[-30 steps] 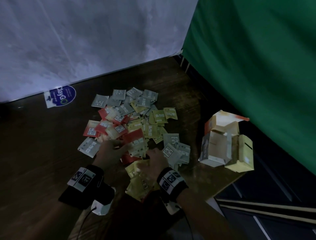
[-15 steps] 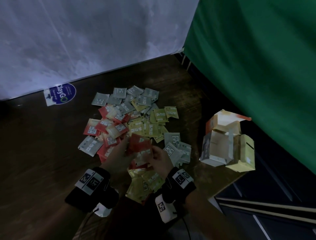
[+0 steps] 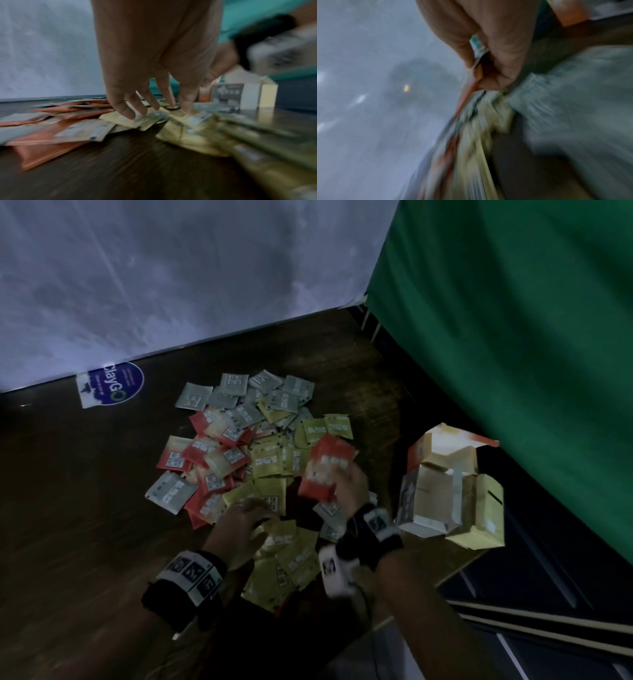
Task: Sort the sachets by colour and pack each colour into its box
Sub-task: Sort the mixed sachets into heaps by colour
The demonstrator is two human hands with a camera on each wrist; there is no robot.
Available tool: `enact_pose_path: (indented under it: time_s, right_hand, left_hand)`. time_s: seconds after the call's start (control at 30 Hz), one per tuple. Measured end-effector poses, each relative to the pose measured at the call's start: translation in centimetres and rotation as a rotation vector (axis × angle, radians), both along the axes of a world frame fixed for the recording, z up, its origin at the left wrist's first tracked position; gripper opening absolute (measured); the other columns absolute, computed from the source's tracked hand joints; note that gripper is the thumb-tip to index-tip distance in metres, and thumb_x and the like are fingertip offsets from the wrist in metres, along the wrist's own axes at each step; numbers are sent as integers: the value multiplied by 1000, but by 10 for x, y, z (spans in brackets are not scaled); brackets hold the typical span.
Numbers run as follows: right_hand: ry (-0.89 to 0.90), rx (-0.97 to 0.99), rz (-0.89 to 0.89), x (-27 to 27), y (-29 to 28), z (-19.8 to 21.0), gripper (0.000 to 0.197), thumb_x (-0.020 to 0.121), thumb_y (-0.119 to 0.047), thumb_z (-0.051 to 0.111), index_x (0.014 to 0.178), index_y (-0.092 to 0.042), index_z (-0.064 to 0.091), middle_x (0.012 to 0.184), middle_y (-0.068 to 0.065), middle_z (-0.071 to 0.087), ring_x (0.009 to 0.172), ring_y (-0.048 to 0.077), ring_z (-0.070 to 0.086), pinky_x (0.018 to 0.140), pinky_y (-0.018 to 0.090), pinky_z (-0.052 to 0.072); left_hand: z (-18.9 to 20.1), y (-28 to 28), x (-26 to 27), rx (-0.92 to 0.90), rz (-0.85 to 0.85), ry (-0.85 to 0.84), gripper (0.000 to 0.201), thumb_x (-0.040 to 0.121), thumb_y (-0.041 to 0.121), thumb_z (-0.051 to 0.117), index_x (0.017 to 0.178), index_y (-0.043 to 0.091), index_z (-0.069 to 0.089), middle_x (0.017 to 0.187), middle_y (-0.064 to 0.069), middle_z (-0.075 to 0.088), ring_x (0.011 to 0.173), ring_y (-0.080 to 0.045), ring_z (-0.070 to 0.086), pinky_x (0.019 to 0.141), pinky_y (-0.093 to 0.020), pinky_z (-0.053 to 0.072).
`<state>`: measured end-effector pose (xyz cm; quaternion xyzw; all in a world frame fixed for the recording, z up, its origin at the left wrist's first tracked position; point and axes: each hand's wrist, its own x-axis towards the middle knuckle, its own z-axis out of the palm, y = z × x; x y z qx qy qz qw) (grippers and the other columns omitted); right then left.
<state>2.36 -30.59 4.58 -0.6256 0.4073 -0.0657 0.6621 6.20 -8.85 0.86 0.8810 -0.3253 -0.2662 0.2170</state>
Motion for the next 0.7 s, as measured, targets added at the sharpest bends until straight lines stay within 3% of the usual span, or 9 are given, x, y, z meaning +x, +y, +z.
enact_pose_path:
  time_s: [0.07, 0.13, 0.2, 0.27, 0.33, 0.47, 0.57, 0.63, 0.7]
  right_hand:
    - [39, -74, -128, 35, -25, 25, 24, 98, -19, 48, 107, -3, 62, 99, 13, 64, 85, 23, 65, 61, 23, 50]
    - [229, -162, -50, 50, -53, 44, 40, 101, -20, 41, 134, 2, 43, 108, 11, 55, 88, 11, 63, 68, 18, 49]
    - [527, -398, 92, 49, -76, 43, 59, 94, -26, 55, 144, -5, 30, 125, 13, 51, 111, 21, 54, 93, 30, 44]
    - [759, -571, 297, 44, -86, 36, 73, 84, -28, 69, 144, -7, 33, 142, 16, 43, 125, 34, 46, 98, 41, 43]
    - [823, -633, 395, 43, -90, 17, 87, 77, -28, 76, 147, -9, 28, 147, 17, 38, 126, 38, 45, 97, 47, 46]
    - [766, -683, 336, 58, -88, 7, 84, 86, -32, 65, 148, -2, 17, 150, 21, 28, 130, 38, 38, 103, 44, 41]
    - [622, -812, 155, 70, -72, -3, 62, 91, -18, 54, 144, -4, 26, 148, 24, 26, 133, 38, 33, 106, 44, 36]
    - [427, -815, 356, 75, -45, -6, 62, 85, -23, 59, 141, -8, 36, 145, 20, 34, 132, 36, 36, 106, 44, 38]
    - [379, -723, 599, 80, -19, -15, 79, 81, -37, 68, 146, -15, 29, 151, 19, 23, 139, 37, 24, 111, 48, 31]
  left_hand:
    - [-2, -3, 9, 55, -11, 3, 37, 93, 26, 53, 130, 31, 53, 140, 3, 42, 125, -23, 42, 98, -40, 43]
    - [-2, -8, 13, 103, -28, 9, 38, 93, 29, 53, 132, 30, 52, 141, 3, 40, 127, -23, 40, 99, -39, 42]
    - [-1, -11, 14, 116, -26, 17, 39, 93, 30, 53, 132, 29, 52, 141, 2, 40, 128, -24, 38, 100, -38, 41]
    - [-1, -10, 18, 134, -30, 50, 38, 94, 29, 53, 132, 29, 52, 140, 4, 40, 129, -23, 38, 100, -37, 41]
    - [-3, -7, 22, 88, -6, 63, 34, 93, 25, 54, 126, 29, 56, 135, 4, 46, 122, -22, 47, 95, -37, 46]
    - [-4, -4, 37, -23, 167, -40, 32, 84, 9, 61, 114, 18, 65, 123, -3, 59, 107, -23, 59, 88, -33, 49]
    - [-6, 0, 51, -19, 269, -137, 44, 76, 22, 73, 118, 17, 63, 124, -9, 57, 110, -30, 57, 90, -40, 48]
    - [-7, -1, 53, 88, 234, -122, 66, 72, 36, 76, 131, 20, 52, 134, -9, 48, 121, -34, 47, 99, -45, 41]
    - [-7, -6, 51, 181, 199, -117, 81, 72, 38, 76, 141, 21, 38, 143, -8, 38, 128, -34, 35, 106, -46, 33]
